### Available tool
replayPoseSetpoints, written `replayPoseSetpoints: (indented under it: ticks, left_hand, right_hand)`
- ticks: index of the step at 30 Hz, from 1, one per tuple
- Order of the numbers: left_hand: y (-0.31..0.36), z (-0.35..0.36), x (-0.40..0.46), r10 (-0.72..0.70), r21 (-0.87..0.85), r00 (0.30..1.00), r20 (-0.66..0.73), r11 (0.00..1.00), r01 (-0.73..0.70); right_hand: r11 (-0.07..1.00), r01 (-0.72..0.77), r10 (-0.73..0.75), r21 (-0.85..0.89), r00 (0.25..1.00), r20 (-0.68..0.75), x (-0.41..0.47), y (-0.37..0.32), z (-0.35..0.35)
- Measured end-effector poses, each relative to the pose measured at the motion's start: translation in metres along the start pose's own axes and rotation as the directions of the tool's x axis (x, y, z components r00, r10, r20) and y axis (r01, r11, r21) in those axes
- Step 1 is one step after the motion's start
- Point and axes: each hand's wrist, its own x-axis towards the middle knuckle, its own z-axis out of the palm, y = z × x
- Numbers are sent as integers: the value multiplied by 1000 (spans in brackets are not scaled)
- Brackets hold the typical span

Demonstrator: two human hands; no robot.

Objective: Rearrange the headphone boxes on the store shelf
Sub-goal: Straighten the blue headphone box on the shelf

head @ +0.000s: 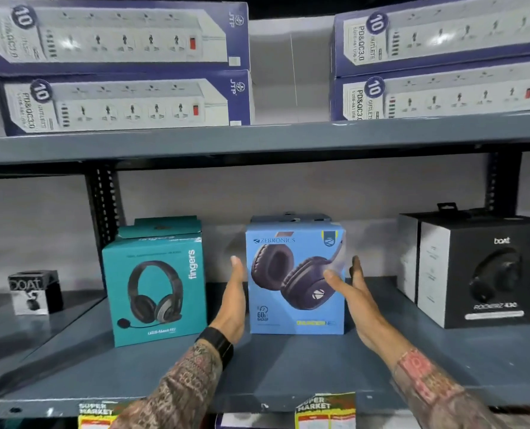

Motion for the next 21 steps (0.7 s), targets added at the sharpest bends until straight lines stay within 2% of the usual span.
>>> replayPoseSetpoints:
  ticks: [4,9,16,19,21]
  left_hand:
    - [-2,9,14,-84,-85,996,-17,993,82]
    - [-13,19,23,-116,-86,992,-43,990,112]
    - [-14,20,19,-95,-77,990,-105,993,87]
    - [0,18,-1,-107,-58,991,-77,993,102]
    - [11,15,-20,-86,56,995,-40,995,88]
  right_hand:
    - [993,-100,88,65,983,162,16,-2,-6]
    - [993,-44,29,110,991,130,21,2,-5]
    - [992,-78,65,103,990,123,20,5,-9]
    - [999,-23,21,27,996,81,13,1,-4]
    - [999,32,-36,-38,994,-102,6,-3,0]
